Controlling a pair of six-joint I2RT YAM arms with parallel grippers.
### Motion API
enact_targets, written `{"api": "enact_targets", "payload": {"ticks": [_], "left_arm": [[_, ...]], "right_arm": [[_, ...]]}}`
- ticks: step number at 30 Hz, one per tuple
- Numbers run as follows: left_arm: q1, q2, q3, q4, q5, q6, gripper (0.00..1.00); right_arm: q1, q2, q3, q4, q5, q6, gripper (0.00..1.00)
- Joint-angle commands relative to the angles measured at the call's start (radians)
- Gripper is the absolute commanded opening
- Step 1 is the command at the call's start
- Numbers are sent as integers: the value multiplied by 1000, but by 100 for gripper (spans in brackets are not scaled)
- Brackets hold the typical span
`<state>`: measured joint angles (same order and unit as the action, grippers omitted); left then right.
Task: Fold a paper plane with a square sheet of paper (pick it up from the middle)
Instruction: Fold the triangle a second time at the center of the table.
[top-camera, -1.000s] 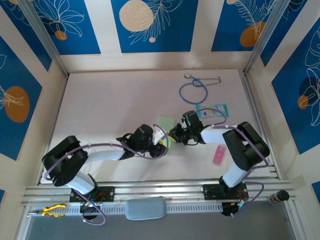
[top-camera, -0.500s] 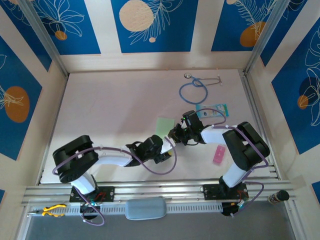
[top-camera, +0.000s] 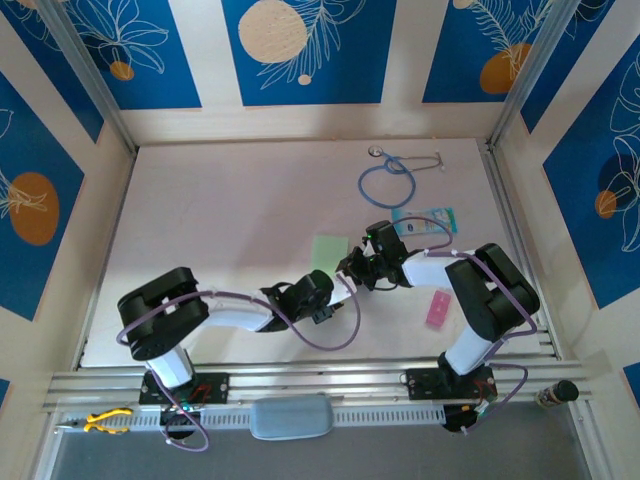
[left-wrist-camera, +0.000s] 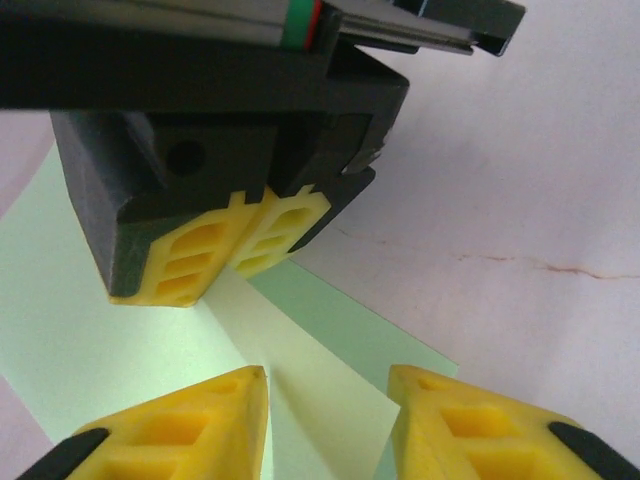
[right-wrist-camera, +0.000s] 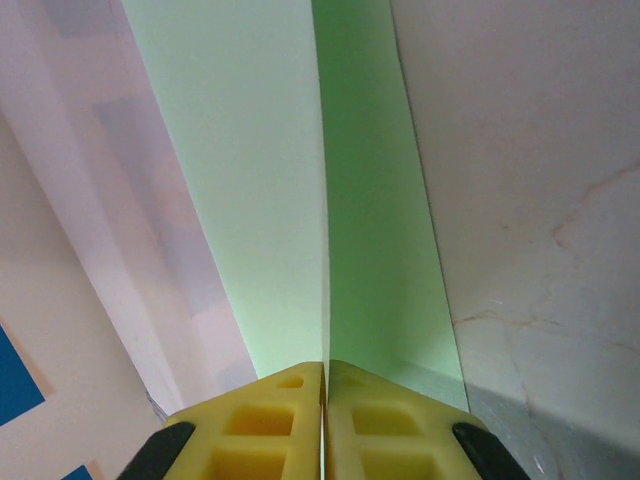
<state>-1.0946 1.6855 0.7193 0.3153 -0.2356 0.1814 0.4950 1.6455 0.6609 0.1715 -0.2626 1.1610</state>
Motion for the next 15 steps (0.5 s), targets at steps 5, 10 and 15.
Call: {"api": "enact_targets", "payload": {"ticks": [5,10,15], "left_arm": [[-11,-12,18,-5,-13,3,20],[-11,-20,23,-25,-20,-16,11],[-9,-28,40,-65,-24,-54,3]], "right_arm": [[-9,-29,12,-23,-18,-21,9],[-12,-36,10,-34,-16,-31,10],[-15,-50,12,-64,-5,-50,14]]}}
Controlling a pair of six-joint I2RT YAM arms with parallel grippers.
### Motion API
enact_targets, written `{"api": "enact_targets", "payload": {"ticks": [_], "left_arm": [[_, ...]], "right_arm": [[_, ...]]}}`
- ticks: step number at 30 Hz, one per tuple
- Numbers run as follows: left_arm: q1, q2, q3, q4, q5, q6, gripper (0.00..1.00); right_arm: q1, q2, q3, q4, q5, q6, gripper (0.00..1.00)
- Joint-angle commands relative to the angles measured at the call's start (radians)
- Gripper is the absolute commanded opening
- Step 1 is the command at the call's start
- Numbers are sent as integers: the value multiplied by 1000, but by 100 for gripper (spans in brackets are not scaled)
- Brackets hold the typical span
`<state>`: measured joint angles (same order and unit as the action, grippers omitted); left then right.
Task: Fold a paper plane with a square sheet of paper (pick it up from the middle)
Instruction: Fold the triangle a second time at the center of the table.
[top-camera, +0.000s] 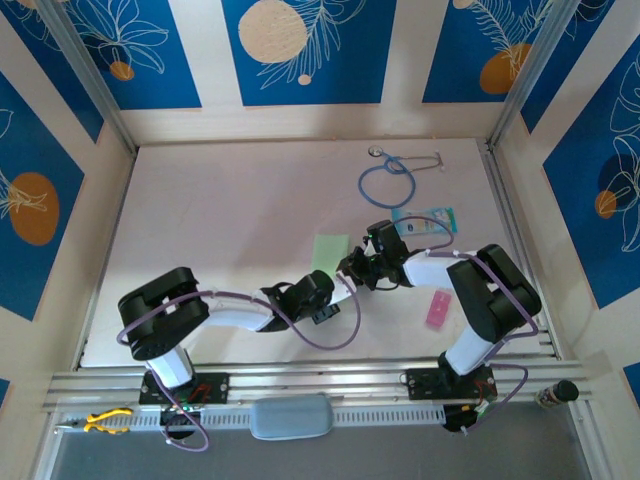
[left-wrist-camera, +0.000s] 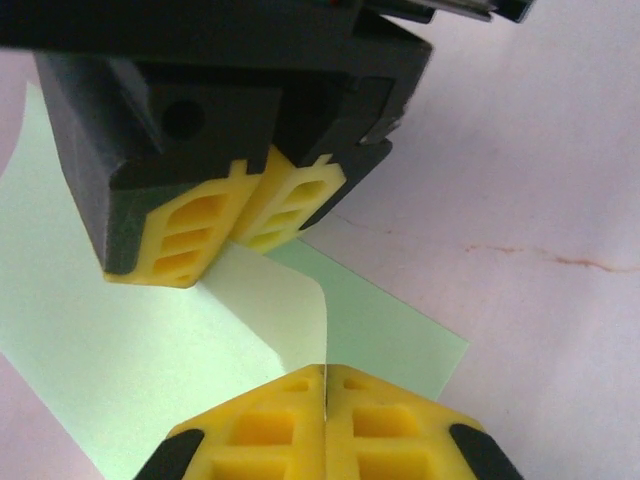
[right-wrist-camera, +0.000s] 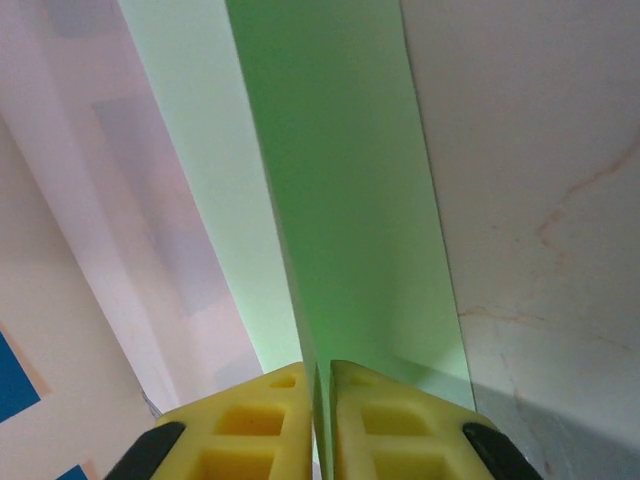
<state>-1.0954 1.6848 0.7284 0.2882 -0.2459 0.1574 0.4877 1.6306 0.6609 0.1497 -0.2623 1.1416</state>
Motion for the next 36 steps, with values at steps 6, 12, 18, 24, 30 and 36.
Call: {"api": "enact_targets", "payload": {"ticks": [6,12,18,24,30,36], "left_arm": [[11,-46,71,-123,32,-129,0],[95,-42,135,-245,196,-312,0],[151,-24,159,-240,350,-463,0],[151,-2,175,-220,421,-545,0],[150,10,184,-212,428,-579,0],[151,12,180,-204,427,-591,0]], "right_arm": [[-29,-102,12,-156,43,-99,26],[-90,-227,-20,-289,92,-172,31],[-110,-346,-63,-361,123,-203,24],[-63,-355,-123,-277,76,-165,4],[28,-321,-148,-218,142,-103,0],[53,-277,-157,-138,128,-81,0]]}}
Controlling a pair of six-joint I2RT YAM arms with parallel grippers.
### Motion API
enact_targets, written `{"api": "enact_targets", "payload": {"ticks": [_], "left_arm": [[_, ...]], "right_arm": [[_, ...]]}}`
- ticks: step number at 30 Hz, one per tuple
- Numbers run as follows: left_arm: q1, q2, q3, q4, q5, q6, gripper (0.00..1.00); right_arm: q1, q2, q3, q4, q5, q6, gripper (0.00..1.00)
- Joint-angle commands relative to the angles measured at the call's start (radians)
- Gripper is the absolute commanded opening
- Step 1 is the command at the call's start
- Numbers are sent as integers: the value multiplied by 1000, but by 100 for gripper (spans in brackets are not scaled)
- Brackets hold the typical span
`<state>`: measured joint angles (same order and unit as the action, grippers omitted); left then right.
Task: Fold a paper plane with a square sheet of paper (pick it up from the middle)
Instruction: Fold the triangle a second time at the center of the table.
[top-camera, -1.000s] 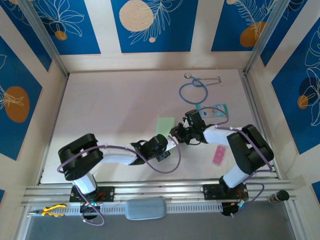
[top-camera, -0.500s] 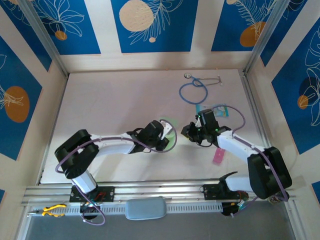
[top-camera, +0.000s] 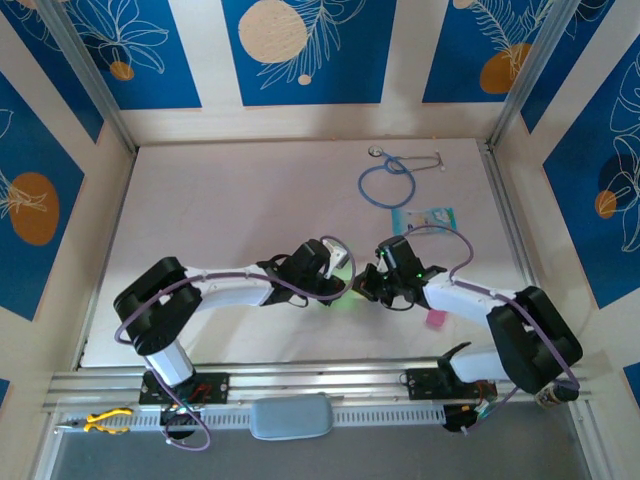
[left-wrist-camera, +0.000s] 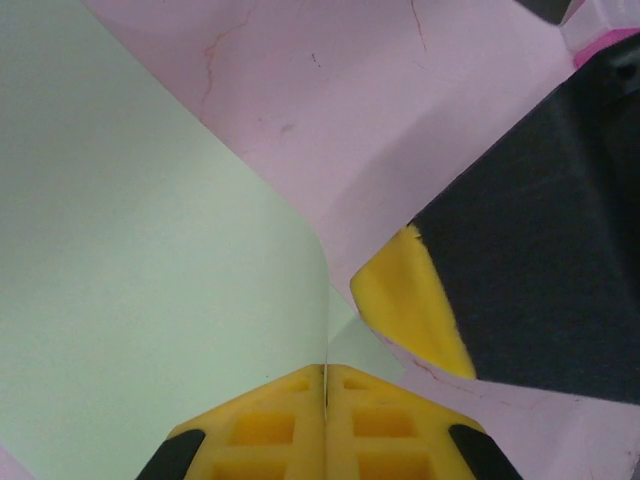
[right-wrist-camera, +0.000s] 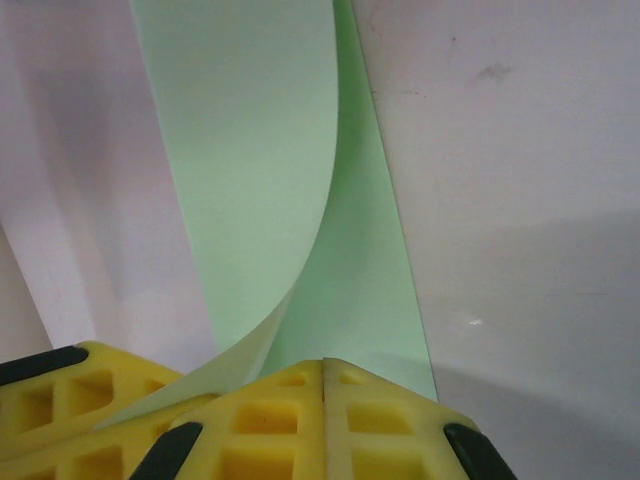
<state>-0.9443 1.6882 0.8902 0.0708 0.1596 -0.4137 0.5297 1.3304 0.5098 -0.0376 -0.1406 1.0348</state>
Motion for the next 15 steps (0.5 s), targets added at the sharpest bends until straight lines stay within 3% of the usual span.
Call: {"api": "enact_targets", "payload": {"ticks": [1,15], "left_arm": [[0,9,19,14,21,-20,0],[0,20,21,12,23,-27,0]], "right_arm": [[15,32,-4,55,8,29,0],[26,140,-17,49,52,-1,0]]}}
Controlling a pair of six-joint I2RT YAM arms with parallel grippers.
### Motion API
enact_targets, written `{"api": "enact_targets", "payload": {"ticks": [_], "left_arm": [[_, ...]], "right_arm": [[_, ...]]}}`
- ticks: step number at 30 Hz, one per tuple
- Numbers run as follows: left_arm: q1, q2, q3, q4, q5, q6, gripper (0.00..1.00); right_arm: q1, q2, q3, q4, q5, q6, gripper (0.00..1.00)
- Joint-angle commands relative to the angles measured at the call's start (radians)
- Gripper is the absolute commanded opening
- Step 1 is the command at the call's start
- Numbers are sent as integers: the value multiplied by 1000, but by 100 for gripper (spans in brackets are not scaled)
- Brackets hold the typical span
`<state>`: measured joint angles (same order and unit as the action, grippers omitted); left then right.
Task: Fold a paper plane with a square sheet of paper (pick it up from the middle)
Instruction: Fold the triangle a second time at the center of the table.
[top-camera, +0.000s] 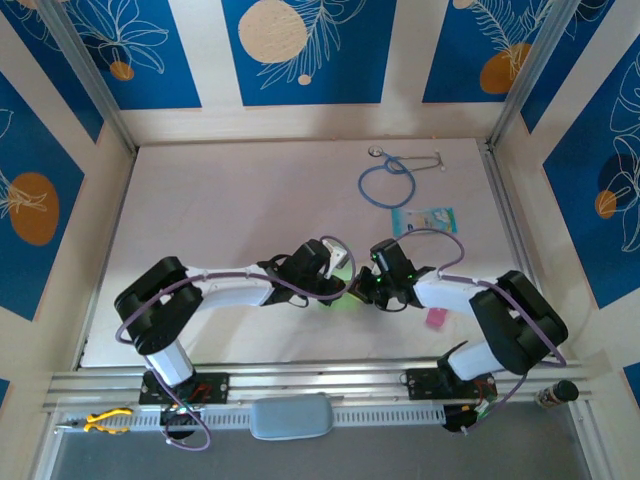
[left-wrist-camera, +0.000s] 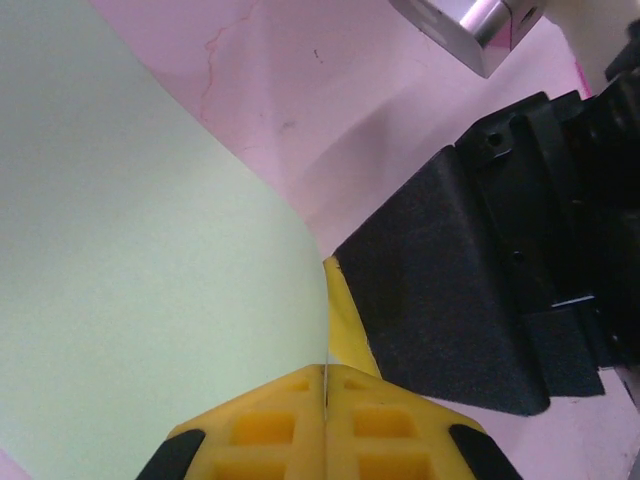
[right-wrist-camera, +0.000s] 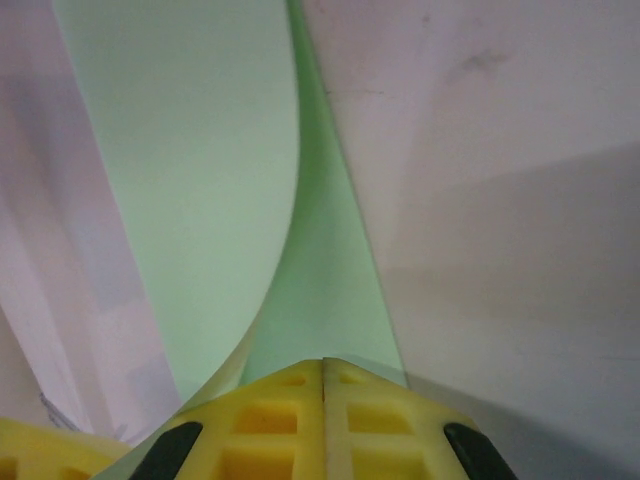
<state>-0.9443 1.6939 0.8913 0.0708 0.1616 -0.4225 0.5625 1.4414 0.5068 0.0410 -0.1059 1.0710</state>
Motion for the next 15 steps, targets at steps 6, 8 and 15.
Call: {"api": "enact_targets", "payload": {"ticks": [6,8,15], "left_arm": [[8,19,21,11,16,-32,0],[21,27,20,25,19,-58,0],[72,80,40,69,78,-102,0]], "right_arm": [[-62,46,-10,-119,-10,-150,0],[-77,40,-3,-149,-19,-195,0],[-122,59,34,-214,-37,-275,0]]}}
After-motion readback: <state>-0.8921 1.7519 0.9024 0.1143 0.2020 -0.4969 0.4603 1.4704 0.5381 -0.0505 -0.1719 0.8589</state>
